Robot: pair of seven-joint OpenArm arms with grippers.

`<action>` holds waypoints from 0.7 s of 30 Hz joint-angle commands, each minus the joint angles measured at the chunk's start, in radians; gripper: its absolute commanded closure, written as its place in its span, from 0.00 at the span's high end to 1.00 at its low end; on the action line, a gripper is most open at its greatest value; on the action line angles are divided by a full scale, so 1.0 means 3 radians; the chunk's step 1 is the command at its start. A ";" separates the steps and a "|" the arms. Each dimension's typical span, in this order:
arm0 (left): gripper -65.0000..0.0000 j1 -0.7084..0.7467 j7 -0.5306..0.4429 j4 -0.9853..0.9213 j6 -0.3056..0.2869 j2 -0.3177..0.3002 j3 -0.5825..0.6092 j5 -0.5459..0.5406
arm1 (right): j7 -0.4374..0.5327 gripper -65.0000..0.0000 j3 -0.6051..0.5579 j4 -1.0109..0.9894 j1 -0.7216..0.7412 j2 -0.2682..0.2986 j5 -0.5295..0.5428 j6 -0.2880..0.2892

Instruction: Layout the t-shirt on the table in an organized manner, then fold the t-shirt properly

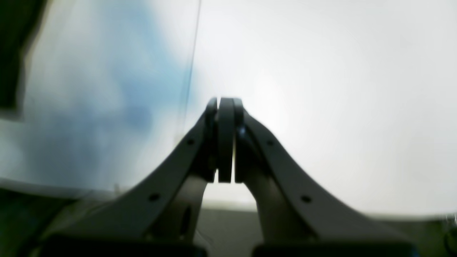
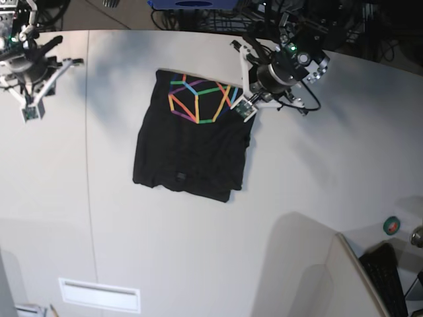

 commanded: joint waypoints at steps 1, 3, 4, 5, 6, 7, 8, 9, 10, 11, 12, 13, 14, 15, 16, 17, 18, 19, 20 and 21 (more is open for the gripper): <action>0.00 0.0097 -0.0078 0.0124 -0.0015 0.0007 -0.0085 -0.0067 | 0.0026 0.00 0.0068 0.0059 -0.0120 0.0032 0.0001 0.0122; 0.00 0.0332 -0.0114 0.0206 -0.0015 0.0002 -0.0285 -0.0067 | 0.0016 0.00 0.0262 0.0064 -0.0319 0.0083 -0.0004 0.0450; 0.00 0.0460 -0.0201 0.0236 -0.0015 0.0002 -0.0357 -0.0067 | 0.0011 0.00 0.0370 0.0064 -0.0416 0.0129 -0.0009 0.0603; 0.00 0.0593 -0.0303 0.0241 -0.0015 -0.0003 -0.0423 -0.0067 | 0.0011 0.00 0.0482 0.0064 -0.0508 0.0175 -0.0009 0.0746; 0.00 0.0736 -0.0452 0.0241 -0.0015 -0.0034 -0.0495 -0.0062 | 0.0011 0.00 0.0615 0.0064 -0.0621 0.0242 -0.0009 0.0895; 0.00 0.0889 -0.0605 0.0236 -0.0015 -0.0080 -0.0551 -0.0062 | 0.0000 0.00 0.0743 0.0064 -0.0749 0.0308 -0.0009 0.1012; 0.00 0.1038 -0.0769 0.0231 -0.0015 -0.0100 -0.0597 -0.0062 | -0.0046 0.00 0.0840 0.0064 -0.0897 0.0375 -0.0009 0.1125; 0.00 0.1171 -0.0897 0.0231 -0.0015 -0.0105 -0.0638 -0.0062 | -0.0117 0.00 0.0896 0.0054 -0.1020 0.0421 -0.0009 0.1202; 0.00 0.1324 -0.1019 0.0221 -0.0015 -0.0105 -0.0679 -0.0062 | -0.0204 0.00 0.0937 0.0039 -0.1168 0.0472 -0.0009 0.1273; 0.00 0.1452 -0.1106 0.0216 -0.0015 -0.0111 -0.0720 -0.0062 | -0.0301 0.00 0.0943 0.0003 -0.1322 0.0497 -0.0009 0.1319; 0.00 0.1559 -0.1163 0.0211 -0.0015 -0.0121 -0.0740 -0.0062 | -0.0378 0.00 0.0917 -0.0058 -0.1465 0.0508 -0.0009 0.1350; 0.00 0.1662 -0.1188 0.0206 -0.0015 -0.0141 -0.0745 -0.0062 | -0.0445 0.00 0.0830 -0.0150 -0.1598 0.0523 -0.0009 0.1352; 0.00 0.1754 -0.1178 0.0185 -0.0015 -0.0187 -0.0745 -0.0062 | -0.0475 0.00 0.0692 -0.0299 -0.1700 0.0528 -0.0009 0.1352; 0.00 0.1836 -0.1188 0.0139 -0.0010 -0.0218 -0.0745 -0.0062 | -0.0465 0.00 0.0528 -0.0478 -0.1766 0.0589 -0.0009 0.1352; 0.00 0.1887 -0.1193 0.0088 -0.0010 -0.0233 -0.0740 -0.0062 | -0.0445 0.00 0.0365 -0.0662 -0.1792 0.0666 0.0006 0.1352; 0.00 0.1917 -0.1193 0.0006 -0.0010 -0.0238 -0.0740 -0.0062 | -0.0404 0.00 0.0119 -0.0928 -0.1761 0.0743 0.0011 0.1352; 0.00 0.1933 -0.1193 -0.0111 -0.0010 -0.0238 -0.0740 -0.0062 | -0.0358 0.00 -0.0152 -0.1204 -0.1674 0.0820 0.0011 0.1352; 0.00 0.1928 -0.1193 -0.0260 -0.0005 -0.0228 -0.0740 -0.0062 | -0.0307 0.00 -0.0438 -0.1490 -0.1562 0.0886 0.0011 0.1352; 0.00 0.1917 -0.1198 -0.0434 -0.0005 -0.0223 -0.0740 -0.0062 | -0.0255 0.00 -0.0709 -0.1746 -0.1419 0.0942 0.0011 0.1352; 0.00 0.1866 -0.1204 -0.0648 -0.0005 -0.0223 -0.0740 -0.0062 | -0.0189 0.00 -0.1001 -0.2048 -0.1255 0.0988 0.0011 0.1352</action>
